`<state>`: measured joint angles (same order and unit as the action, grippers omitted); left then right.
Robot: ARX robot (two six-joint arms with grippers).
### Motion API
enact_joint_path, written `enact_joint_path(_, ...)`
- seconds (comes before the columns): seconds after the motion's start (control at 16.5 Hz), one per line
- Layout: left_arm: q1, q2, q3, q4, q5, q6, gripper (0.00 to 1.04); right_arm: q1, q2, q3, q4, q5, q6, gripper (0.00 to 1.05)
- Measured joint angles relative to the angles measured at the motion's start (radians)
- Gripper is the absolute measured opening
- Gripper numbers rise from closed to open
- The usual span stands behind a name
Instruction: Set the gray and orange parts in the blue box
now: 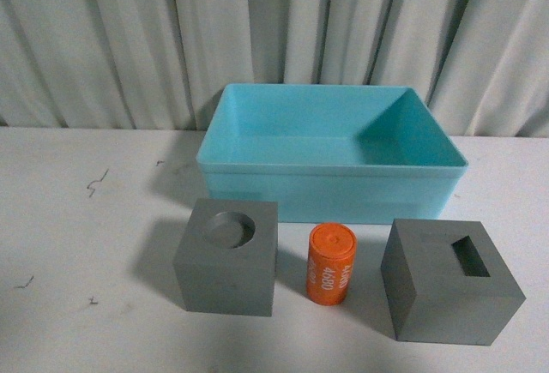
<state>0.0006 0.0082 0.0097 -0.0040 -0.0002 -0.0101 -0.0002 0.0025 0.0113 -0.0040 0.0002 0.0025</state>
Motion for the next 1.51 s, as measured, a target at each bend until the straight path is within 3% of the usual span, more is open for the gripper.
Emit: enact_joint_path(1.51,0.0,0.0,0.0,0.0,0.0,0.0,0.98,0.0,0.0,0.0,0.0,0.0,0.0,0.98)
